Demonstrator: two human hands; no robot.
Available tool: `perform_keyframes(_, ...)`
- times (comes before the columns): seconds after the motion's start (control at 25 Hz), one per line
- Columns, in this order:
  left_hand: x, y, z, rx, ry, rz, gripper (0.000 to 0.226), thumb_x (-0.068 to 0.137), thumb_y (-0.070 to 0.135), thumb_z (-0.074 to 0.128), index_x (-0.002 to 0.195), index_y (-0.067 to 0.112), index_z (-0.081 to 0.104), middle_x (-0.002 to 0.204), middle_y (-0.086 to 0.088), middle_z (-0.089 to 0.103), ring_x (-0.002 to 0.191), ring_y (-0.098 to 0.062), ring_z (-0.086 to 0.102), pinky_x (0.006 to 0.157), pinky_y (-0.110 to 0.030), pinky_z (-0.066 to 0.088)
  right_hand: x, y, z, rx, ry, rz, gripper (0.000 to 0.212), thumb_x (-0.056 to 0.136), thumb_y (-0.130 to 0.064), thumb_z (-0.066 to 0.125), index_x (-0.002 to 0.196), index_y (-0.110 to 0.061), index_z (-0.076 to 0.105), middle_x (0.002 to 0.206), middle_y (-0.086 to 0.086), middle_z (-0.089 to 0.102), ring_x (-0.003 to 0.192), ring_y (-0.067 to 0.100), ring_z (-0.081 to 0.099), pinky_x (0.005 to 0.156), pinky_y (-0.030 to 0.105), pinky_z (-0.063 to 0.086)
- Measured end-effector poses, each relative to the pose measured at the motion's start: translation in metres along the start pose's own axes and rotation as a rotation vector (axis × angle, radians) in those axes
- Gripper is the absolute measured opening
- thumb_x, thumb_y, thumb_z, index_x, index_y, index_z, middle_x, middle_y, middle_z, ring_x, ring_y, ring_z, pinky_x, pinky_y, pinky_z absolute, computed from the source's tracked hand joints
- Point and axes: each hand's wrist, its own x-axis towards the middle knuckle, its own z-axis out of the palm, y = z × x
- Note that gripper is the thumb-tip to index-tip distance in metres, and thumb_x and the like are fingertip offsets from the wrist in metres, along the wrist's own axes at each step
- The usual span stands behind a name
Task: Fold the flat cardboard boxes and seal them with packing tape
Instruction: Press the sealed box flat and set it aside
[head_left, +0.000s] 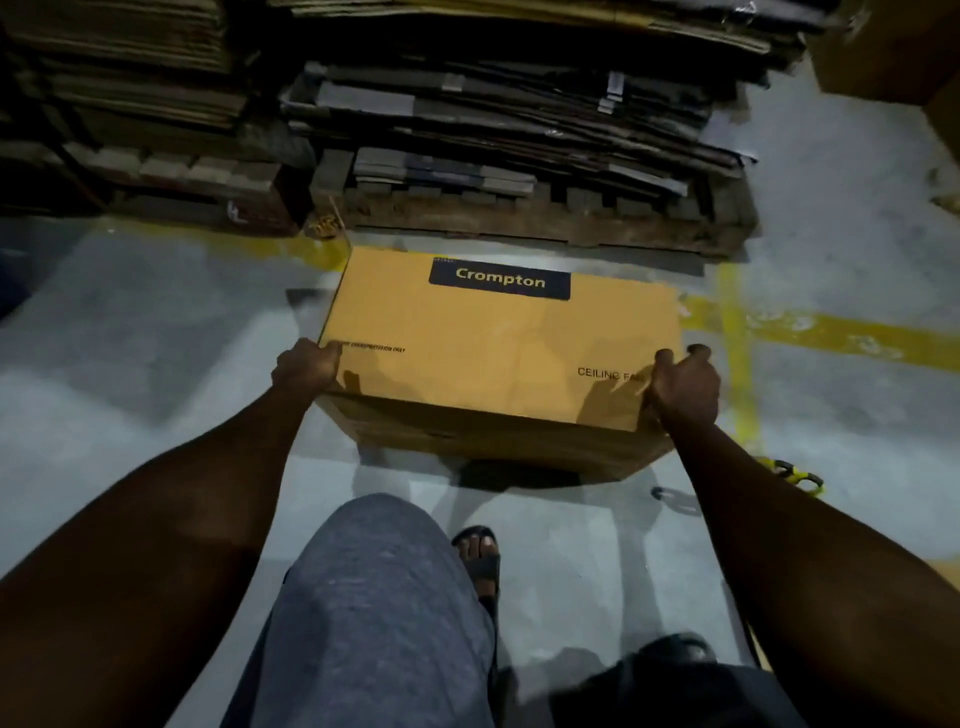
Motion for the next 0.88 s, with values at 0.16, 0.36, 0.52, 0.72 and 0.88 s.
perform_keyframes(0.16,0.022,0.021,0.014,0.083,-0.043,0.064,0.058,0.091,0.050,0.049,0.131,0.009,0.045,0.123,-0.023,0.053,0.110,-0.042,0.053,0.091,-0.046,0.048,0.022,-0.011,0.023,-0.225,-0.130,0.051,0.060,0.093,-0.044,0.051,0.137,-0.006,0.038,0.139,0.025,0.042,0.128,0.044,0.037,0.102,0.051,0.033)
perform_keyframes(0.36,0.055,0.051,0.022,-0.346,-0.033,-0.012,0.049,0.090,0.041,0.054,0.130,0.013,0.046,0.119,-0.015,0.055,0.102,-0.034,0.054,0.081,-0.040,0.045,0.063,0.000,0.043,-0.021,-0.144,0.226,0.069,0.091,-0.050,0.048,0.139,-0.002,0.034,0.139,0.025,0.043,0.126,0.044,0.042,0.104,0.050,0.036)
perform_keyframes(0.52,0.062,0.053,0.021,-0.455,-0.018,-0.050,0.055,0.073,0.055,0.053,0.118,0.022,0.054,0.124,-0.012,0.052,0.108,-0.034,0.050,0.094,-0.052,0.044,0.067,-0.001,0.047,0.042,0.003,0.291,0.078,0.082,-0.062,0.044,0.133,-0.004,0.045,0.135,0.018,0.050,0.122,0.041,0.047,0.102,0.051,0.039)
perform_keyframes(0.72,0.054,0.075,-0.006,-0.794,0.140,0.055,0.016,0.072,0.040,0.053,0.082,0.028,0.056,0.123,-0.013,0.056,0.110,-0.031,0.055,0.096,-0.053,0.046,0.065,-0.022,0.028,0.240,0.202,0.184,0.053,0.096,-0.040,0.040,0.134,-0.005,0.046,0.137,0.017,0.050,0.127,0.034,0.046,0.104,0.047,0.034)
perform_keyframes(0.88,0.034,0.042,-0.007,-0.769,0.154,0.097,0.048,0.080,0.048,0.040,0.116,0.022,0.059,0.118,-0.009,0.062,0.102,-0.025,0.060,0.093,-0.049,0.050,0.047,0.000,0.011,0.456,0.097,0.177,0.044,0.100,-0.030,0.030,0.132,-0.005,0.046,0.135,0.021,0.051,0.122,0.034,0.051,0.097,0.037,0.038)
